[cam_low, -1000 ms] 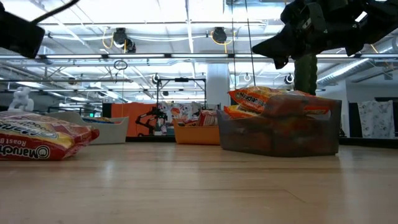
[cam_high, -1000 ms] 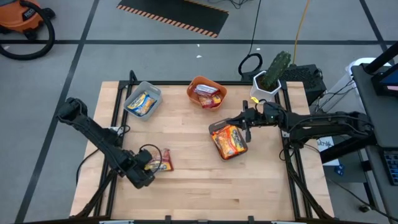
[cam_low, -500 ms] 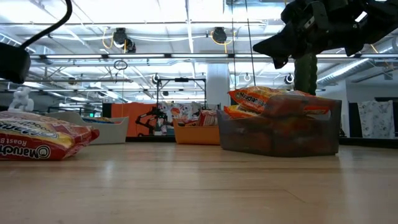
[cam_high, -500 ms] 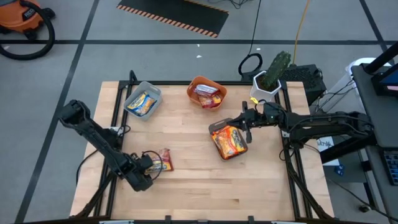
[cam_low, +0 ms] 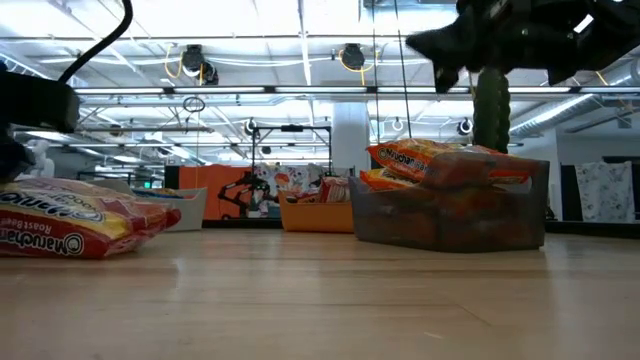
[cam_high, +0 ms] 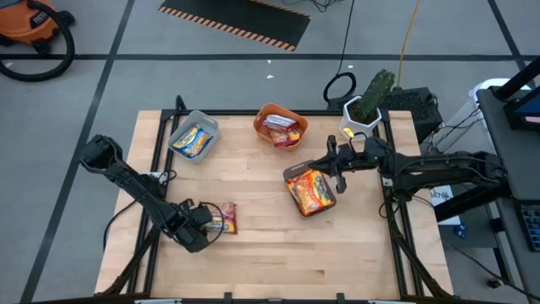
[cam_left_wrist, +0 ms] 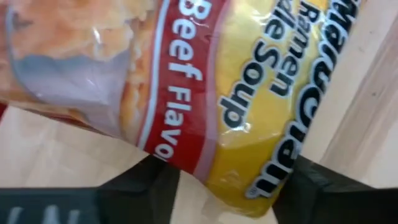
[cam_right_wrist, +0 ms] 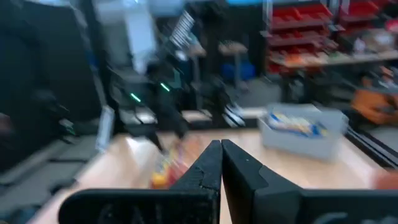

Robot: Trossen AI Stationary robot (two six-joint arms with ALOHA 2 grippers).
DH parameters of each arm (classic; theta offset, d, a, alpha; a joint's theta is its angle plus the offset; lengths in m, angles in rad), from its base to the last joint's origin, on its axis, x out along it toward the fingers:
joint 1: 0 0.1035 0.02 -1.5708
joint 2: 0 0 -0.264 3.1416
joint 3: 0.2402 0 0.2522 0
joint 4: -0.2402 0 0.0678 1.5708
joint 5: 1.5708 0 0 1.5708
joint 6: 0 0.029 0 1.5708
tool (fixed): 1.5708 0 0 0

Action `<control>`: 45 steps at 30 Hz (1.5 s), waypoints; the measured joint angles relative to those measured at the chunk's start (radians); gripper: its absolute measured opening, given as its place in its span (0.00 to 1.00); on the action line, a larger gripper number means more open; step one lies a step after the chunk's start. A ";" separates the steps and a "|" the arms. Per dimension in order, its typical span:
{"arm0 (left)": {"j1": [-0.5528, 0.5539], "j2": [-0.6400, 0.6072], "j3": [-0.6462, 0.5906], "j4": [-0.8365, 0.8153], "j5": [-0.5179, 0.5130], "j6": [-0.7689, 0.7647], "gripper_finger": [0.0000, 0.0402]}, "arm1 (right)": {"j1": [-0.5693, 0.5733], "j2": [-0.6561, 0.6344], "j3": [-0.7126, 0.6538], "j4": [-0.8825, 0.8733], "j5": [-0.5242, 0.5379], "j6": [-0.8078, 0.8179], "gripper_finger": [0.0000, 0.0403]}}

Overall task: Sort Maruchan noodles
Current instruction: Put the red noodle pack into the orange bin

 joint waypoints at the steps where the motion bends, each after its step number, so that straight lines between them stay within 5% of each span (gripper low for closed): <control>1: 0.005 0.000 0.000 0.000 -0.001 0.016 0.49 | 0.005 0.000 0.000 0.029 -0.017 0.011 0.01; 9: 0.045 0.004 -0.003 0.005 -0.101 0.174 0.22 | 0.074 0.005 0.000 0.120 0.028 0.009 0.01; 16: 0.104 0.004 0.029 0.004 -0.153 0.299 0.09 | 0.104 0.016 0.000 0.135 0.110 0.009 0.01; 26: 0.174 0.003 0.184 0.013 -0.372 0.501 0.07 | 0.139 0.052 0.028 0.088 0.192 0.055 0.01; 38: 0.258 0.002 0.307 0.156 -0.516 0.623 0.06 | 0.272 0.279 0.284 -0.163 0.267 0.040 0.02; 45: 0.296 0.002 0.409 0.182 -0.552 0.656 0.06 | 0.303 0.403 0.387 -0.193 0.366 0.024 0.15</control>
